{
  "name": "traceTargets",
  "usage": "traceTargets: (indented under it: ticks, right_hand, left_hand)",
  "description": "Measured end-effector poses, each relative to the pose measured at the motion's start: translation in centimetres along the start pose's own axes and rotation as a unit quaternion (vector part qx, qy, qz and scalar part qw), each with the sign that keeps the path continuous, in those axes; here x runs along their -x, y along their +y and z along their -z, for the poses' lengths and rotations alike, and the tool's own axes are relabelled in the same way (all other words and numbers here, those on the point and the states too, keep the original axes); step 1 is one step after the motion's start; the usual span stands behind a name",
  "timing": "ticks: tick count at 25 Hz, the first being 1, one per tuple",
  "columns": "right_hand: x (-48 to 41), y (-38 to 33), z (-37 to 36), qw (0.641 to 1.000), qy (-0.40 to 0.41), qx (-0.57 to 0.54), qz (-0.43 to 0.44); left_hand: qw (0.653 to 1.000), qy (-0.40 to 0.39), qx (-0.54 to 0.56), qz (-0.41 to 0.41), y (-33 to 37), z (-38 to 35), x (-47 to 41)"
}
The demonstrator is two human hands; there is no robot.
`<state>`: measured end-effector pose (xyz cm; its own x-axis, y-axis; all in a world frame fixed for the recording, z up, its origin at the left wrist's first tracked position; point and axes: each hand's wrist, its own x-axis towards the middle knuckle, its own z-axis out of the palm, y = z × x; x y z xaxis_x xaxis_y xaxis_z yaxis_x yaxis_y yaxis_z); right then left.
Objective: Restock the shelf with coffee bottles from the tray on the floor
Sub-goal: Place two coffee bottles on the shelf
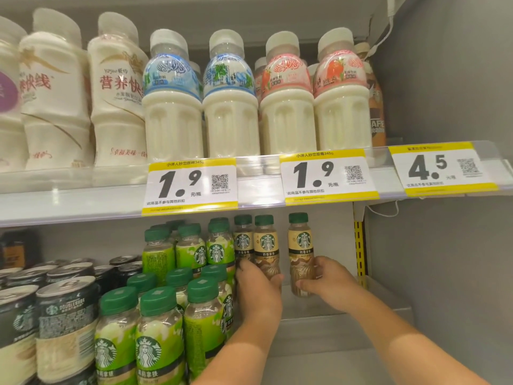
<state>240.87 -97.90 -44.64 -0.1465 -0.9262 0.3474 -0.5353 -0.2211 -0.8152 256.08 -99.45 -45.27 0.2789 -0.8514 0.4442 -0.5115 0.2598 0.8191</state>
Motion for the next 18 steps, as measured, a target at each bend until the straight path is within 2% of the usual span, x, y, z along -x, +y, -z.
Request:
traceTargets:
  ticks: [7,18]
  right_hand:
    - [-1.3,0.4,-0.8,1.000,0.020,-0.007,0.012]
    - [-2.6,0.4,-1.4,0.999,0.043,0.004,0.023]
  left_hand:
    - [0.997,0.017,-0.073,-0.015,0.0,-0.5,-0.9]
    - [0.996,0.011,-0.090,-0.021,0.1,-0.9,-1.5]
